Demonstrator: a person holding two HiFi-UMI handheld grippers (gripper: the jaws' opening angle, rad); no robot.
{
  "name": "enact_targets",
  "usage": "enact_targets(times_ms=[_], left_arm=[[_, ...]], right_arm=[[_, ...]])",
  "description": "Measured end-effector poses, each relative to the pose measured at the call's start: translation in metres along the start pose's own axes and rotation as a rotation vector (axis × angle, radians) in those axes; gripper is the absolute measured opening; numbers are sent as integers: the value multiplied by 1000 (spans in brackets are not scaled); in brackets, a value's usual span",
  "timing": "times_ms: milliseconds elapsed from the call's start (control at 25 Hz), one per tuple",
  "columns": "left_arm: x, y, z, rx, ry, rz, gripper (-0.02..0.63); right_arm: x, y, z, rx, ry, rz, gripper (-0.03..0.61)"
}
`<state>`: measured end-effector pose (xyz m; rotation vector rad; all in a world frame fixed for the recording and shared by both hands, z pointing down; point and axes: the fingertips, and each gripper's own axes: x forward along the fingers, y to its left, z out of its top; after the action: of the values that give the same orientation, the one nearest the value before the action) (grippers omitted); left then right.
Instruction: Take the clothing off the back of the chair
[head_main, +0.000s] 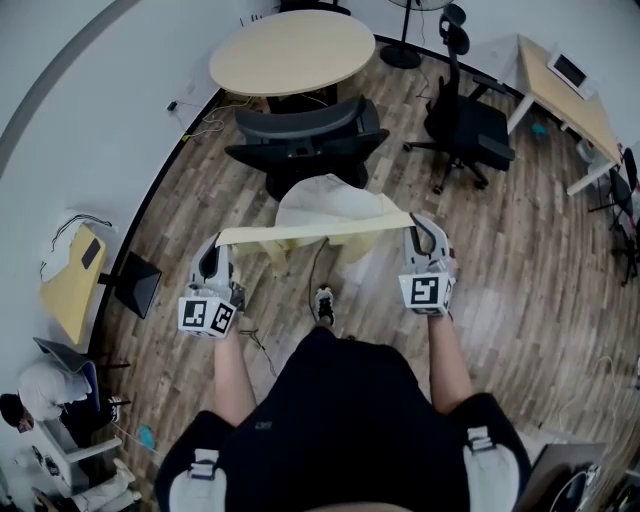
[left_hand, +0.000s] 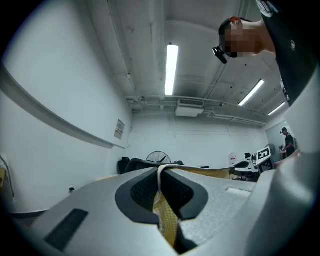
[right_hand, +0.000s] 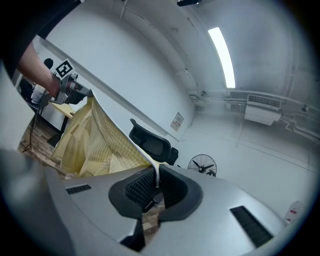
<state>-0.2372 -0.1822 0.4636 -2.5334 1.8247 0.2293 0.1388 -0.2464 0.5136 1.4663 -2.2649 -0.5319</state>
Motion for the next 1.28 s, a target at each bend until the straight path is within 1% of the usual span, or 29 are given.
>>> enact_targets(times_ms=[320, 600, 720, 880, 1080, 1280], left_arm=[[-27, -46, 2, 5, 7, -43, 6], [-40, -79, -4, 11, 29, -83, 6], [-44, -90, -6, 23, 39, -94, 6], [-49, -100, -10, 74, 68, -116, 6], [-49, -106, -11, 74, 71, -131, 6], [-50, -112, -8, 86, 67, -138, 6]], right_arm=[[-62, -8, -15, 11, 21, -39, 6], [-103, -11, -34, 29, 53, -67, 6], [-114, -13, -41, 35, 56, -81, 6], [-125, -16, -44, 55, 73, -103, 5], [-130, -19, -46, 65, 71, -126, 4], [-135, -18, -52, 70, 82, -127, 3]])
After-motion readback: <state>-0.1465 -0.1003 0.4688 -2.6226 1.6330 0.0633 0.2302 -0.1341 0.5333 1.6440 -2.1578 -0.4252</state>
